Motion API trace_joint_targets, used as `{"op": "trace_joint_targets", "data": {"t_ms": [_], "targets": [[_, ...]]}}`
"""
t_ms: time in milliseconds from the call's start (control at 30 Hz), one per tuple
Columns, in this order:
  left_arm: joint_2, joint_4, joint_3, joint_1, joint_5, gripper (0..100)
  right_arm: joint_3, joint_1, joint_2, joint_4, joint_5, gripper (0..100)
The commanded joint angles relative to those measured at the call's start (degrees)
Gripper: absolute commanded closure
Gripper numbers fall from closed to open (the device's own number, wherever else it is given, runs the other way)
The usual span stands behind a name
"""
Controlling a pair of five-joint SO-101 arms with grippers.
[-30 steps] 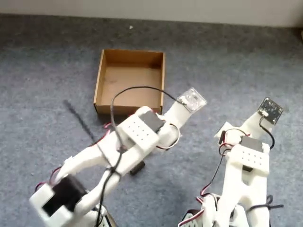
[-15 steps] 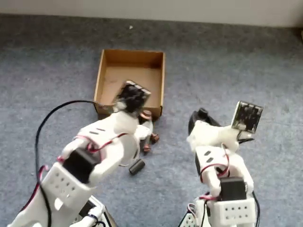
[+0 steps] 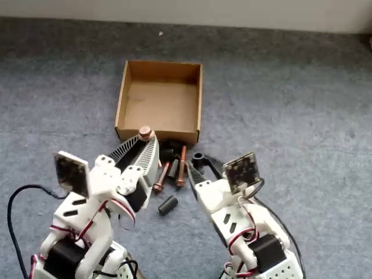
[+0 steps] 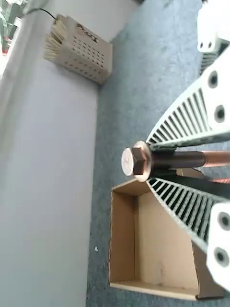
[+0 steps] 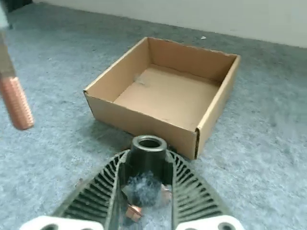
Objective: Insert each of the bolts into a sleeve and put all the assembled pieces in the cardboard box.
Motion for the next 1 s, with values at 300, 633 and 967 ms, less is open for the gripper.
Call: {"op": "trace_joint_targets", "data": {"t_ms": [300,633,967], "targets": [[-4.1,-3.4,1.5,-0.7,10.8,99,11.0,-13.6,-0.9,-23.6,15.9,99.4],[-4.1,-5.7,6.2,-5.2,10.6,99,11.2,-15.3,-0.9,-26.7,16.3,99.4],[-4.1,-4.2,8.5,-0.7,2.9,99,11.6,-14.8,-0.9,-26.4,16.2,99.4]]}}
